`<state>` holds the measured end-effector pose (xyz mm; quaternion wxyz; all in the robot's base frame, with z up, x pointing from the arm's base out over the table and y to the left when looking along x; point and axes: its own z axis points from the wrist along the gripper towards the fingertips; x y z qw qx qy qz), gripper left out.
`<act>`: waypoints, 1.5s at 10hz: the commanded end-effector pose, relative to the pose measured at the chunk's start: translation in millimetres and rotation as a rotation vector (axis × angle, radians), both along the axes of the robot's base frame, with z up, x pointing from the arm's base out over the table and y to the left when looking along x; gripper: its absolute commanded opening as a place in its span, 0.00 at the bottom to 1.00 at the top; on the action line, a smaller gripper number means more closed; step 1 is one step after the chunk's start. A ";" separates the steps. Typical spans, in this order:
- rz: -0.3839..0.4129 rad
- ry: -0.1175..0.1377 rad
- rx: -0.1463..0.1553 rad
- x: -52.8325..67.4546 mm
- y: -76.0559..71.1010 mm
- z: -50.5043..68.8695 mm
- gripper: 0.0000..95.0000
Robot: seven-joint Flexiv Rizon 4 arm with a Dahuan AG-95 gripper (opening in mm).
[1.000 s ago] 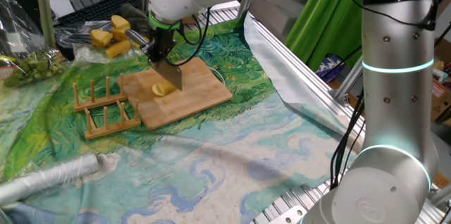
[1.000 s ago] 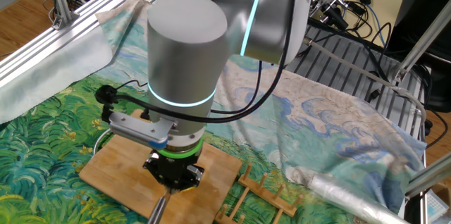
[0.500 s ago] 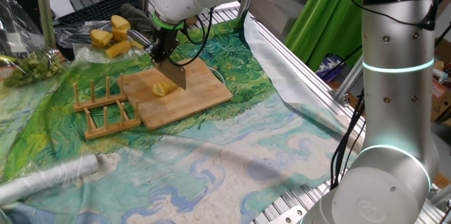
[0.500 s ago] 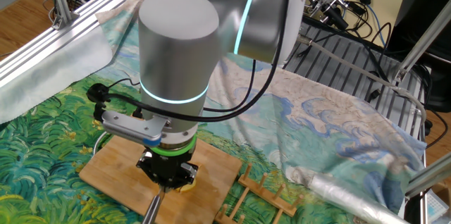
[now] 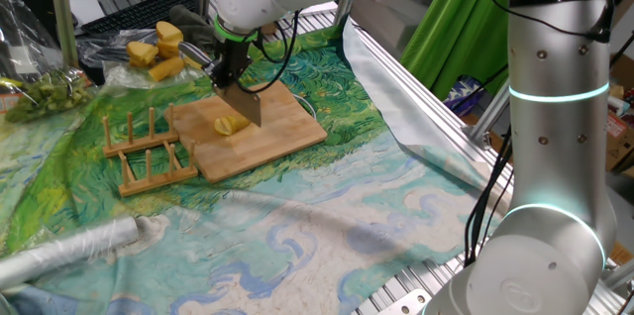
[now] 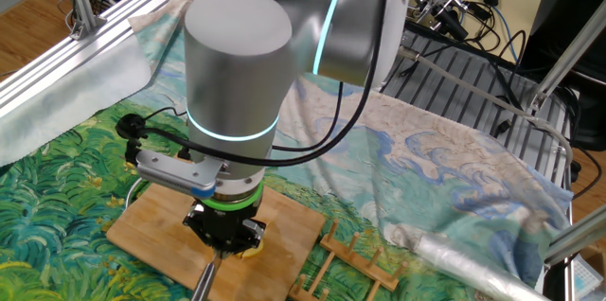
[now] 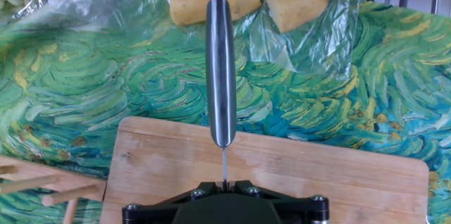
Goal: Chop the potatoes
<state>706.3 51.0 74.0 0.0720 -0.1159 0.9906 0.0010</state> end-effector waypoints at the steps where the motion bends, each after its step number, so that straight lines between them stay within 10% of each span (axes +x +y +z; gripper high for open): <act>1: 0.000 -0.001 -0.001 -2.1 0.2 -11.1 0.00; 5: -0.015 -0.013 0.023 -2.8 0.3 -43.6 0.00; 12: -0.003 -0.009 -0.008 -7.6 -3.6 -10.3 0.00; 15: -0.007 -0.007 -0.006 -4.2 -0.1 -23.2 0.00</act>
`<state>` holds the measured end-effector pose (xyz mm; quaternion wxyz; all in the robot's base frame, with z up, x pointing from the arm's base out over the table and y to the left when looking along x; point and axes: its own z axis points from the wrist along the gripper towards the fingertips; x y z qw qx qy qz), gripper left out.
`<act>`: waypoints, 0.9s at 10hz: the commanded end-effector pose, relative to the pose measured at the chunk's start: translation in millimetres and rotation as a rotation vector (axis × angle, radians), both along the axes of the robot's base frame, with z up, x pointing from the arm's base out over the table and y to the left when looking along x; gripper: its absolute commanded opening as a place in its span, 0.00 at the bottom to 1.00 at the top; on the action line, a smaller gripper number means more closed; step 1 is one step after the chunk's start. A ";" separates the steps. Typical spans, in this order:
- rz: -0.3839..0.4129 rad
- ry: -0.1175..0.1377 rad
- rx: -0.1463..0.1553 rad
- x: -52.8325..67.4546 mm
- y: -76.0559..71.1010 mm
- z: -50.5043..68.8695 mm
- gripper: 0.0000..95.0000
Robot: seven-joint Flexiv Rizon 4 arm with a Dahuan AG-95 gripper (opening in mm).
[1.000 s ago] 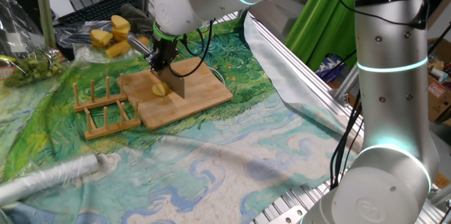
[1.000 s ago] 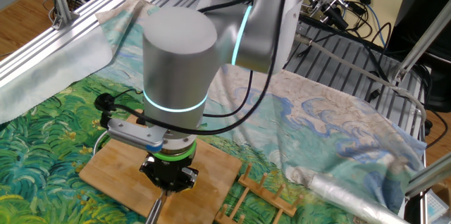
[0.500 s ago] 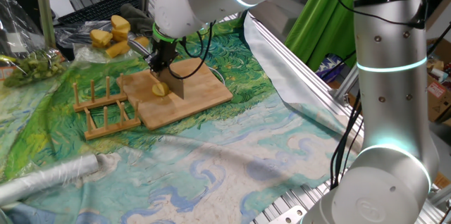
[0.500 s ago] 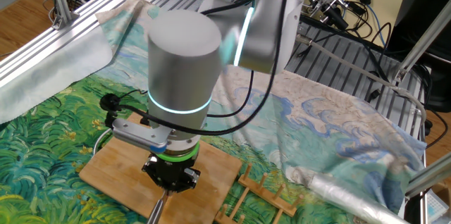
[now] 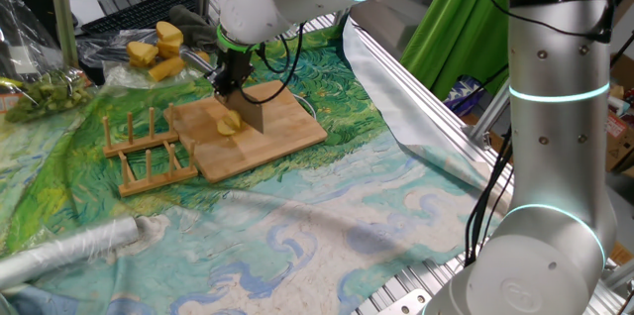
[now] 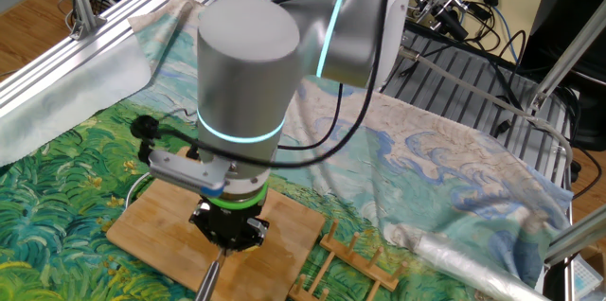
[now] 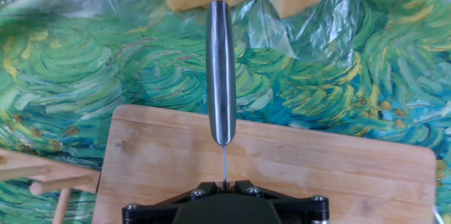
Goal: Chop the potatoes
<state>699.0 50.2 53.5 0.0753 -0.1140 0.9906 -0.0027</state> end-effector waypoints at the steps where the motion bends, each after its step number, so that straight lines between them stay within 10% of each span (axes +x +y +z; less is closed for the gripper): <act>1: -0.009 -0.008 0.004 6.4 3.7 -20.7 0.00; 9: -0.024 -0.037 0.023 1.0 3.3 -16.9 0.00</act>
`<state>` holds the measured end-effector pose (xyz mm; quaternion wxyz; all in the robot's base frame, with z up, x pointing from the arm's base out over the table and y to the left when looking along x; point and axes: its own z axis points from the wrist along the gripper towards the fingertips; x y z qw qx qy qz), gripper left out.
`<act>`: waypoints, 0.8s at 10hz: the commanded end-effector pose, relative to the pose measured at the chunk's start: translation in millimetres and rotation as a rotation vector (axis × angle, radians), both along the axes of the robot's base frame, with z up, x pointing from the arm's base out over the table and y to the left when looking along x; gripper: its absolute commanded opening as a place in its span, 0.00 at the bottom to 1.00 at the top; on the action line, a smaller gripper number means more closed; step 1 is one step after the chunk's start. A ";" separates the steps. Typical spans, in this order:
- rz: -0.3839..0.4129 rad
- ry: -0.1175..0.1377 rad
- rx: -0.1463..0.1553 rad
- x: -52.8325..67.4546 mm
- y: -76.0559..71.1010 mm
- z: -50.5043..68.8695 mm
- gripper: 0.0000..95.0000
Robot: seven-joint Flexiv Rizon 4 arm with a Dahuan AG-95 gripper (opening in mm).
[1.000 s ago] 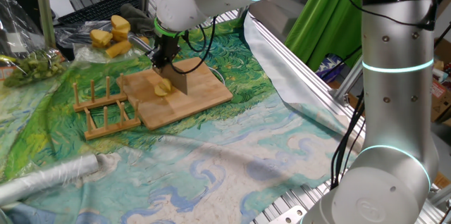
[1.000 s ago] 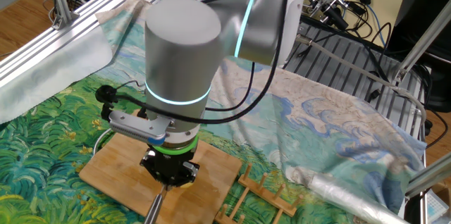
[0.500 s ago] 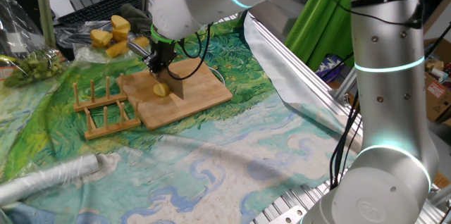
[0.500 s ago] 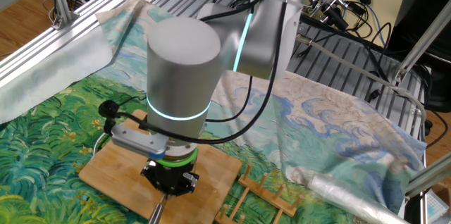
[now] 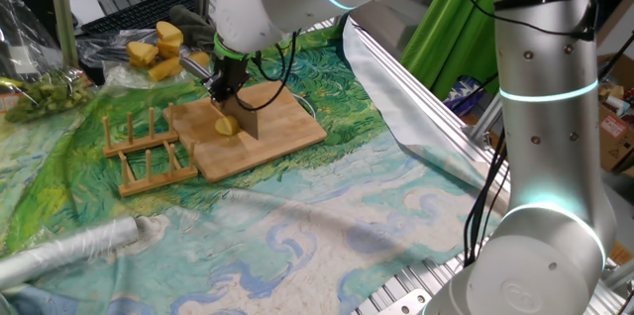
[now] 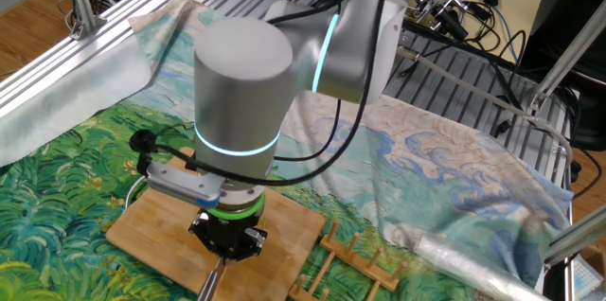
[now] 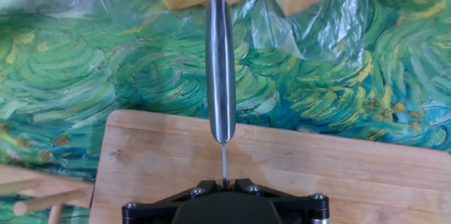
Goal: Chop the potatoes
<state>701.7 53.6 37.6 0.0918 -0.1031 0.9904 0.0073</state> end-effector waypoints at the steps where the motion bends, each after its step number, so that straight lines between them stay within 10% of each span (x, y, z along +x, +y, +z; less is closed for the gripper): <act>1: -0.006 -0.017 -0.003 -1.0 0.4 -4.0 0.00; 5: -0.012 -0.041 0.003 -4.4 0.3 -0.6 0.00; 8: -0.022 -0.110 0.002 -6.1 0.6 -1.1 0.00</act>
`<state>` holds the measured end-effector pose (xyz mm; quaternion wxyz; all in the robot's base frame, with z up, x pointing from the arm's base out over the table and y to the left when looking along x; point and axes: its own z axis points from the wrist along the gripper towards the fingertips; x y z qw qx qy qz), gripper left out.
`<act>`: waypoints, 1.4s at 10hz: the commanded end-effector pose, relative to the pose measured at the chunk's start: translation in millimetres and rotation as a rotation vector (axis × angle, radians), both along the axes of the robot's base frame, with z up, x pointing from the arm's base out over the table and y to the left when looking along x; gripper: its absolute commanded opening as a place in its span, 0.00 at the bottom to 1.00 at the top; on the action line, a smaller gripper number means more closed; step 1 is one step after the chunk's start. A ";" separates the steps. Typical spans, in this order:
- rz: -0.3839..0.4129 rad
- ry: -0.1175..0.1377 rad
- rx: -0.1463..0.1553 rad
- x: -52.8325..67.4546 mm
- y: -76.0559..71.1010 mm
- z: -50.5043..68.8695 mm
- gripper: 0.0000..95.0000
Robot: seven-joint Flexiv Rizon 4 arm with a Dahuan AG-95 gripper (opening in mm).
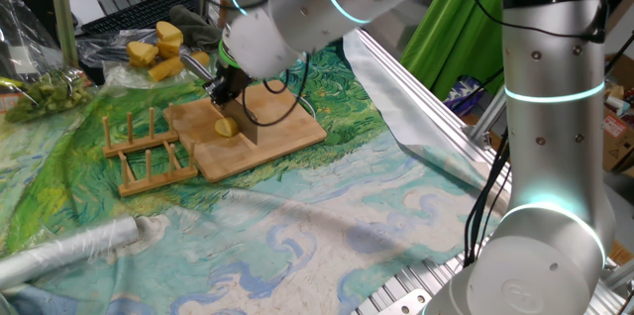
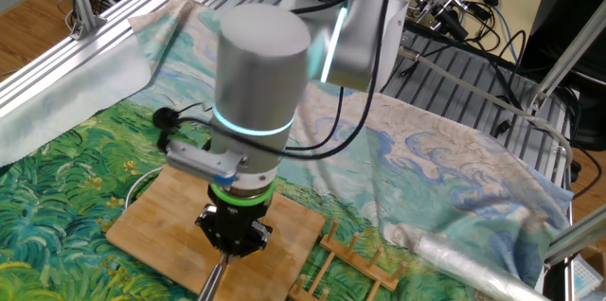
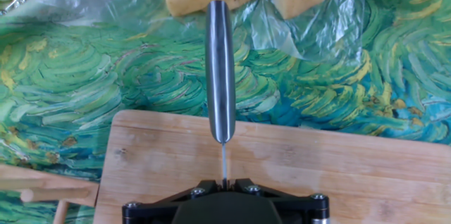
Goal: Chop the potatoes
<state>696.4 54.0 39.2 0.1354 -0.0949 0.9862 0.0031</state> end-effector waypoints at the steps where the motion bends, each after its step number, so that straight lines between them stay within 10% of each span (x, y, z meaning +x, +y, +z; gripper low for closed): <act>1: -0.006 -0.021 0.000 -0.1 0.1 -2.5 0.00; 7: -0.018 0.030 0.002 16.9 2.2 -20.5 0.00; 11: -0.026 0.113 -0.017 17.7 5.2 -0.4 0.00; 14: -0.010 0.129 -0.019 12.8 1.9 21.2 0.00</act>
